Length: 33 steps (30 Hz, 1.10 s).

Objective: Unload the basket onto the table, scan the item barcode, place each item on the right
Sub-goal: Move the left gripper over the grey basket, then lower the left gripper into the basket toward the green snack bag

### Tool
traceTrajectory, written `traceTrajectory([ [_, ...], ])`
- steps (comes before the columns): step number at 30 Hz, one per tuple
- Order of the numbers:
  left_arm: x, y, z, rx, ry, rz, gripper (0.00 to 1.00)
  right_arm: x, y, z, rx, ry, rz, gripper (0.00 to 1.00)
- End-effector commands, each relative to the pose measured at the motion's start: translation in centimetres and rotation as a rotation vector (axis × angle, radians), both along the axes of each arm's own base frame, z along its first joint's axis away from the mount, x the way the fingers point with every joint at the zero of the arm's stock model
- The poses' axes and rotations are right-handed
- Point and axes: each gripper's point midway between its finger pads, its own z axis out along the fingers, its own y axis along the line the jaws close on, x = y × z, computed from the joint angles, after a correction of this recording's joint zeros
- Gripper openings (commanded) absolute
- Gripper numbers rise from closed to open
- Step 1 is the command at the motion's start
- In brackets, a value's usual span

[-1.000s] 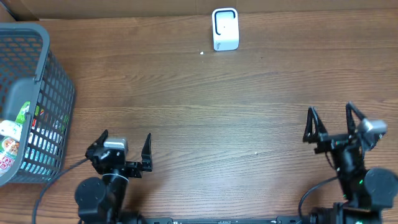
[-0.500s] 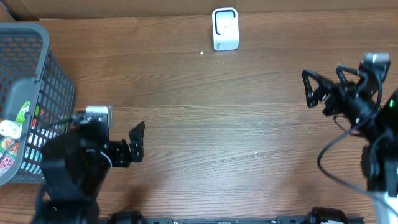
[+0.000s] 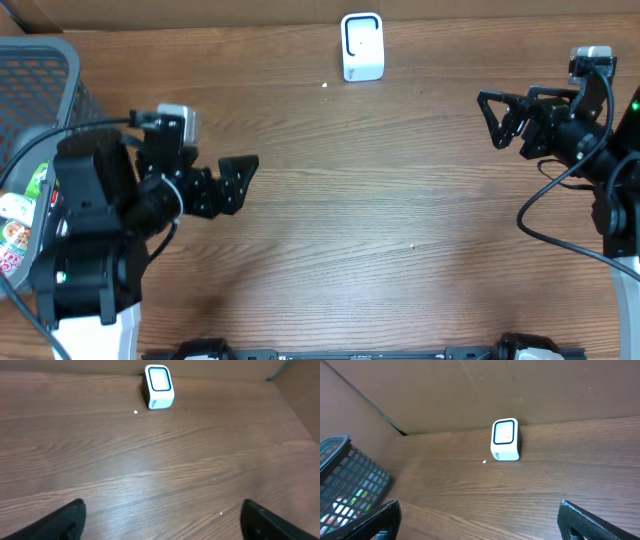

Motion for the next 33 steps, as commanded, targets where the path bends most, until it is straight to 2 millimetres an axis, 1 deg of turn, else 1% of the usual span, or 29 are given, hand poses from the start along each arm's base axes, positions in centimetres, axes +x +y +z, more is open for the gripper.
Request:
traceTrajectory([
  [1,0.7,0.6,0.4,-0.031,0.030,0.079,0.85,-0.5,0.5,1.2,-0.002,-0.030,0.032,1.00],
  [3,1.1,2.4,0.2,0.007,0.046,0.195,0.84,-0.5,0.6,1.1,-0.008,-0.030,0.036,1.00],
  [5,1.3,4.0,0.5,0.036,0.046,0.292,0.84,-0.6,0.6,1.0,-0.016,-0.031,0.040,1.00],
  [7,1.3,5.6,1.3,0.055,0.034,0.395,0.84,-0.6,0.6,1.0,-0.015,-0.028,0.039,1.00],
  [12,1.1,9.0,4.6,0.104,-0.043,0.595,0.87,-0.7,0.6,0.7,-0.017,-0.017,0.041,1.00],
  [14,1.1,10.3,5.6,0.127,-0.060,0.671,0.88,-0.8,0.6,0.5,-0.018,-0.008,0.042,1.00],
  [15,1.0,11.4,6.2,0.146,-0.065,0.735,0.88,-0.9,0.6,0.3,-0.024,-0.002,0.046,1.00],
  [20,0.3,14.7,7.3,0.218,-0.048,0.933,0.89,-1.3,0.6,-0.3,-0.032,0.024,0.051,1.00],
  [22,0.2,16.1,7.2,0.231,-0.027,1.011,0.89,-1.5,0.7,-0.6,-0.029,0.043,0.052,1.00],
  [25,0.1,18.2,6.6,0.219,0.011,1.109,0.89,-1.8,0.7,-1.2,-0.024,0.075,0.053,1.00],
  [27,-0.5,20.1,5.9,0.198,0.043,1.192,0.89,-2.1,0.7,-1.6,-0.022,0.096,0.053,1.00],
  [33,-2.1,24.6,4.1,0.176,0.130,1.340,0.90,-2.5,0.8,-2.2,-0.031,0.123,0.062,1.00],
])
